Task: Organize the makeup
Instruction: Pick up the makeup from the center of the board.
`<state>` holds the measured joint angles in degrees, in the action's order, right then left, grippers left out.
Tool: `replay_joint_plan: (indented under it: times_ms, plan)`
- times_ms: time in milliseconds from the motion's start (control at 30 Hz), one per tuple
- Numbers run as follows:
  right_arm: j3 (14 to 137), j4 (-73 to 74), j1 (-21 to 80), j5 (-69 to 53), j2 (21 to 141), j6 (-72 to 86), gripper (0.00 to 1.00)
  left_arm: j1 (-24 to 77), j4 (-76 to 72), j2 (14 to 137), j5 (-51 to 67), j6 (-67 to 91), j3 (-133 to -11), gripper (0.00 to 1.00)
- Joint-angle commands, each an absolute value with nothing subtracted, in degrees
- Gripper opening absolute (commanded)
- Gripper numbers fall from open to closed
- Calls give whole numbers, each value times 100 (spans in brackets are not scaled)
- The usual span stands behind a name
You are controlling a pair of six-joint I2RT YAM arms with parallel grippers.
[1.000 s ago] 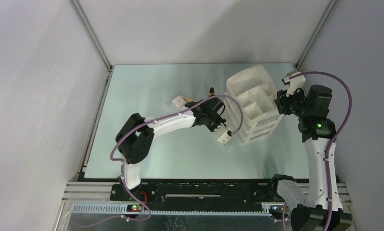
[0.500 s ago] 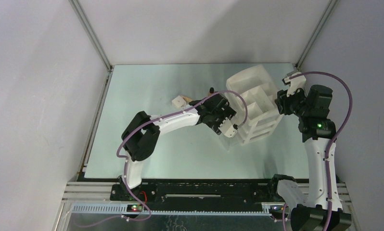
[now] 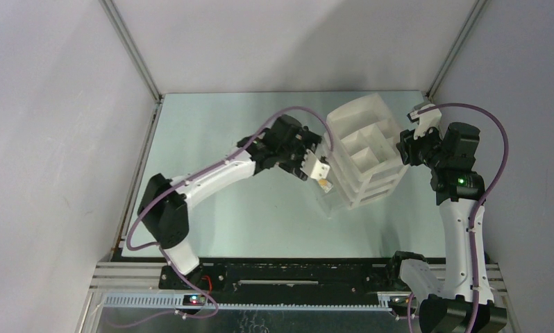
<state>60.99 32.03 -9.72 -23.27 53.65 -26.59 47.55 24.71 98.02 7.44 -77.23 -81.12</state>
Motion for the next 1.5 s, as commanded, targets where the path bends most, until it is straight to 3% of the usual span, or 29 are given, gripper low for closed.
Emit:
replay_joint_plan:
  times_ms: [0, 167, 367, 800, 1467]
  plan:
    - [6056, 3313, -1002, -2367, 5308, -2600, 50, 4000, 2676, 9432, 1326, -7432, -7990, 90]
    - [6057, 3318, -977, -2338, 5347, -2610, 50, 3279, 3208, 9831, 1878, -7264, -8704, 83]
    - [6056, 3322, -984, -2329, 5376, -2610, 50, 2675, 4179, 11176, 2355, -6940, -10322, 69]
    - [6056, 3331, -977, -2294, 5440, -2645, 50, 2285, 5141, 12885, 2471, -7611, -12254, 64]
    - [6056, 3341, -976, -2281, 5492, -2663, 50, 2363, 5834, 13684, 1871, -9109, -12529, 59]
